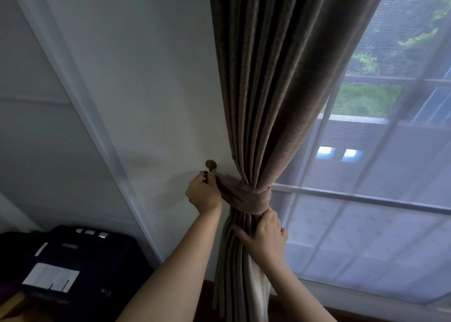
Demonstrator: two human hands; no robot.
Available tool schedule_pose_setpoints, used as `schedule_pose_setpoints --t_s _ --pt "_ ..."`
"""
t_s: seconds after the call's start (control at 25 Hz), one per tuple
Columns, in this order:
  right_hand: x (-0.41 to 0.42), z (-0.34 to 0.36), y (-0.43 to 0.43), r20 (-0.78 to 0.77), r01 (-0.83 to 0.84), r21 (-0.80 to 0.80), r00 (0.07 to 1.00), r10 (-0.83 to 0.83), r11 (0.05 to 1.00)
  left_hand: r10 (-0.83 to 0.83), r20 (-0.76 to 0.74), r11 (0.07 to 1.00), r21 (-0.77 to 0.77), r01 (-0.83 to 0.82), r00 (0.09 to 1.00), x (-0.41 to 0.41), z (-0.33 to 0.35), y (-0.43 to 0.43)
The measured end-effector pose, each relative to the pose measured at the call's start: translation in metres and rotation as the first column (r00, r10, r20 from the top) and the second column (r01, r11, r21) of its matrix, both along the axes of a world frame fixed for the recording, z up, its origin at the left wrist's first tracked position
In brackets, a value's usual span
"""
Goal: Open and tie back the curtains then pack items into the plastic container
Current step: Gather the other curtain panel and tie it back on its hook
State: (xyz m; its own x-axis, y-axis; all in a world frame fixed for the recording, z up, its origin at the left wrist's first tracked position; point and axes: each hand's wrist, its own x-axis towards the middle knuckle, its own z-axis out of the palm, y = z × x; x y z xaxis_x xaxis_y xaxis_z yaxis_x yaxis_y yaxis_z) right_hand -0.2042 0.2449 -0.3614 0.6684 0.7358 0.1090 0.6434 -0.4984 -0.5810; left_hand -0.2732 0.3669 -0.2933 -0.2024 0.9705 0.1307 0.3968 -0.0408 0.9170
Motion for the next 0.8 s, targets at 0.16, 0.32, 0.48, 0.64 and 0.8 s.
schedule_pose_setpoints --t_s 0.16,0.32,0.48,0.64,0.8 --pt "-0.002 0.011 -0.002 -0.172 0.077 0.255 0.985 -0.033 0.964 -0.025 0.021 0.999 -0.032 0.026 0.999 -0.005 -0.006 -0.003" --pt "0.003 0.039 0.011 -0.211 0.09 0.451 0.977 0.008 0.888 -0.064 0.015 0.997 -0.051 0.065 0.998 -0.006 -0.009 0.002" --pt "0.002 0.052 0.026 -0.238 0.09 0.516 0.97 0.041 0.852 0.01 0.144 0.99 -0.144 0.011 0.989 -0.007 -0.01 0.008" --pt "-0.002 0.049 0.027 -0.199 0.093 0.505 0.98 0.011 0.858 0.074 0.193 0.987 -0.154 -0.044 0.978 0.002 -0.017 0.003" --pt "-0.001 0.046 0.031 -0.134 0.068 0.467 0.991 -0.006 0.882 0.11 0.237 0.96 -0.278 -0.041 0.965 0.006 -0.028 0.007"
